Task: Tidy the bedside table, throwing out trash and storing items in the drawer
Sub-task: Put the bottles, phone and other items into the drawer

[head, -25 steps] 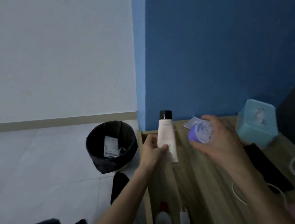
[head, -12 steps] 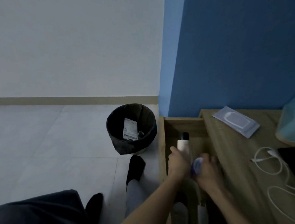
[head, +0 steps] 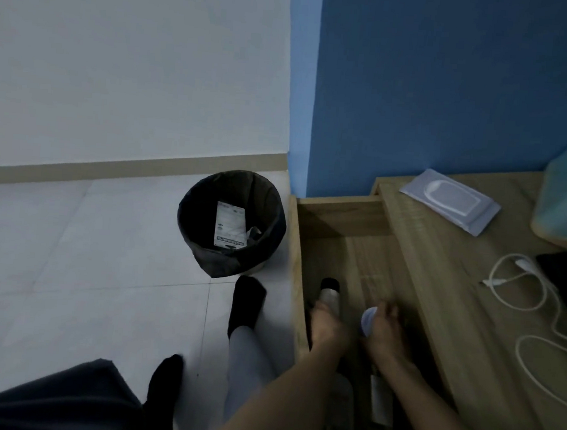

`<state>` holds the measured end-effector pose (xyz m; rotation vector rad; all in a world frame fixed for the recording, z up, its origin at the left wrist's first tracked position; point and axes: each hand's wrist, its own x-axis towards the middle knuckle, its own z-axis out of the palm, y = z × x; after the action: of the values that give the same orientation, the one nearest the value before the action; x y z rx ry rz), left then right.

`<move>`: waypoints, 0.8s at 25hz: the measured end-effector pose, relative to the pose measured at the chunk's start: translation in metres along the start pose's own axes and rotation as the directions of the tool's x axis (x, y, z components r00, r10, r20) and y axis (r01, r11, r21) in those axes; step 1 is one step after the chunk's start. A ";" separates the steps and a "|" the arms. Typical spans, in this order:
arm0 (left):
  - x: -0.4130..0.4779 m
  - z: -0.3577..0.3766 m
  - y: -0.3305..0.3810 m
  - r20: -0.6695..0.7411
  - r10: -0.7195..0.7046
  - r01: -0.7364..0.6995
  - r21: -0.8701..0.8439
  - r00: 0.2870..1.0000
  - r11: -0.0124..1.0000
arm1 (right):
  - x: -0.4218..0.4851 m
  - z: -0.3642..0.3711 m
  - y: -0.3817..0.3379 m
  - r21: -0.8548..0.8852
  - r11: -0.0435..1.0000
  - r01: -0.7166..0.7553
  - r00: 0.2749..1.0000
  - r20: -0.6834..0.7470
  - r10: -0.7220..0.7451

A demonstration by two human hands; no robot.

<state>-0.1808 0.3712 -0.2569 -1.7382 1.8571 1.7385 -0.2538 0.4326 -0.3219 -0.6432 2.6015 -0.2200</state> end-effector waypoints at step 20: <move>0.005 0.034 0.152 0.065 0.824 -0.742 0.480 0.563 0.469 | -0.032 -0.210 0.138 0.343 0.936 -0.076 0.848 -0.472 0.242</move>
<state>-0.3119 0.3511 -0.1743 -0.8608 3.1690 1.0622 -0.3806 0.5789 -0.1585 -0.2676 2.9992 -0.8336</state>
